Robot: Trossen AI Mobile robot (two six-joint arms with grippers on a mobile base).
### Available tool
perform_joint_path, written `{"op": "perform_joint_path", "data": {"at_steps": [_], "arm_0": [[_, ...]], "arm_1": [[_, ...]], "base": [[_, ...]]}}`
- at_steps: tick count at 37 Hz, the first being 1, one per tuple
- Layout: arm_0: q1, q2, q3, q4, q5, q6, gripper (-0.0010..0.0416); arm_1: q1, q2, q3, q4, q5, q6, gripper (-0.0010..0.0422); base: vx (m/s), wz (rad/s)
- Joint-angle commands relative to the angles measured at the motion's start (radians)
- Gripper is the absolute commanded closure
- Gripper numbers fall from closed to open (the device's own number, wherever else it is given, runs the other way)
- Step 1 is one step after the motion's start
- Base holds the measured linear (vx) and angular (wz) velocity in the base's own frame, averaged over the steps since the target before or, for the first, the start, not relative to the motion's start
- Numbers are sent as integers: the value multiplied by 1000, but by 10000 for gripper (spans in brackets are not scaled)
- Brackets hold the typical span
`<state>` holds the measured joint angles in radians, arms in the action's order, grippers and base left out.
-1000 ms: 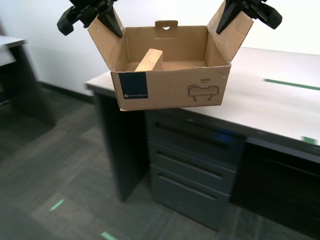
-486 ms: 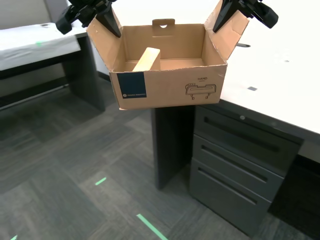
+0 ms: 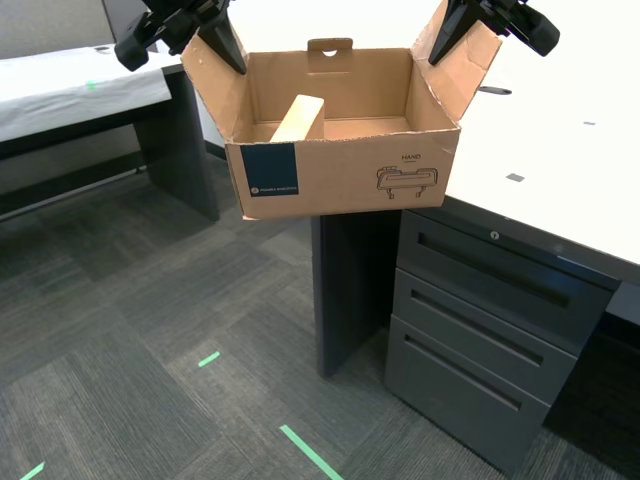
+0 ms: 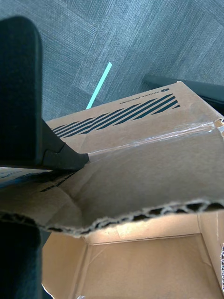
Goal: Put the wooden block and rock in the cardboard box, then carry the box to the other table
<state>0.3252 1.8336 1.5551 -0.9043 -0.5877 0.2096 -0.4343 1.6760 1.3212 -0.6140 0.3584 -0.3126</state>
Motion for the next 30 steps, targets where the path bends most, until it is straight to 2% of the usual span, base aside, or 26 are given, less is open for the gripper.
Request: {"op": "perform_joint_path", "data": {"at_steps": [1, 12, 17, 30], "arm_0": [[4, -1, 2, 14, -43, 0, 406], [4, -1, 2, 14, -43, 1, 406], [4, -1, 2, 14, -43, 0, 406], [4, -1, 2, 7, -43, 0, 406]], "arm_1": [[-6, -1, 3, 17, 55, -14, 413], [-7, -1, 3, 17, 55, -17, 413], [-8, -2, 3, 15, 55, -89, 413], [-40, -13, 3, 6, 55, -143, 413]], "base": [[7, -66], [2, -19], [38, -12], [121, -45]]}}
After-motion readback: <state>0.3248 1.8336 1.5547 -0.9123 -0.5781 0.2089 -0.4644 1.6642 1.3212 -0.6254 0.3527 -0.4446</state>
